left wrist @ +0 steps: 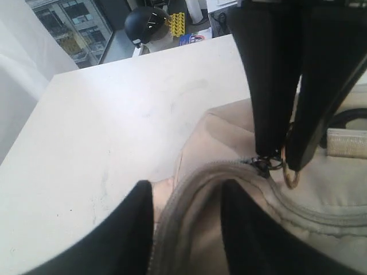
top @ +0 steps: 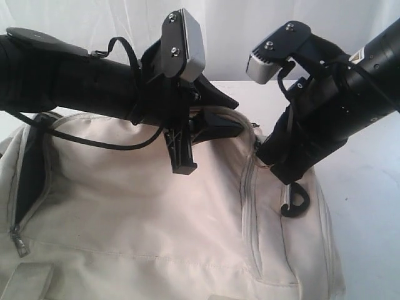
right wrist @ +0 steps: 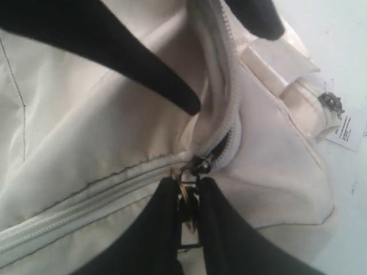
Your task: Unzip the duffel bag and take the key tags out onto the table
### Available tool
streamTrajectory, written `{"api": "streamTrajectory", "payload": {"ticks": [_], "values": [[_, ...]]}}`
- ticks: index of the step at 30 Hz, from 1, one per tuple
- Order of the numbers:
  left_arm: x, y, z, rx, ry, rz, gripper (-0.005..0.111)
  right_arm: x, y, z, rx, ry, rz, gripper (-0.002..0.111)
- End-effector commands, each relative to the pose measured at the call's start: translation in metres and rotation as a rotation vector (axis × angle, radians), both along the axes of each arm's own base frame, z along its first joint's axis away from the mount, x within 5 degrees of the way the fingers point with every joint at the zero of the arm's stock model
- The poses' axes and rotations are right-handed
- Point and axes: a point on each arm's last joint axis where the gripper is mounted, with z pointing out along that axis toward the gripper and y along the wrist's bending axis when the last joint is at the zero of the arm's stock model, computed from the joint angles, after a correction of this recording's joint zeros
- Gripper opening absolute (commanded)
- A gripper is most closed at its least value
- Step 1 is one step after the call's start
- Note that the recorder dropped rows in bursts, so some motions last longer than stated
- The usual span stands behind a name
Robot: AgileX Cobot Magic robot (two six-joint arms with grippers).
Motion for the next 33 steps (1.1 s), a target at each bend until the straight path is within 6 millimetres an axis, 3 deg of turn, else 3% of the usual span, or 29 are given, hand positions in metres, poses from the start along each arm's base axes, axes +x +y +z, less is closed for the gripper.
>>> {"api": "streamTrajectory", "payload": {"ticks": [1,5,17,26,33], "values": [[-0.002,-0.003,0.005,0.006,-0.136,-0.061,0.021,-0.002,-0.001,-0.002,0.000,0.018,0.012,0.000],[0.000,-0.002,0.005,-0.002,-0.132,-0.035,0.001,-0.003,-0.001,-0.002,-0.007,0.028,0.018,0.000],[0.010,0.000,0.015,-0.053,-0.096,0.107,0.000,-0.023,-0.008,-0.009,-0.111,0.229,0.109,0.000],[0.014,0.001,0.014,-0.048,-0.083,0.152,0.000,-0.037,-0.001,0.007,0.064,0.283,0.106,0.000],[0.016,0.003,0.013,-0.037,-0.092,0.184,0.000,-0.050,-0.009,0.022,0.112,0.282,0.025,0.000]]}}
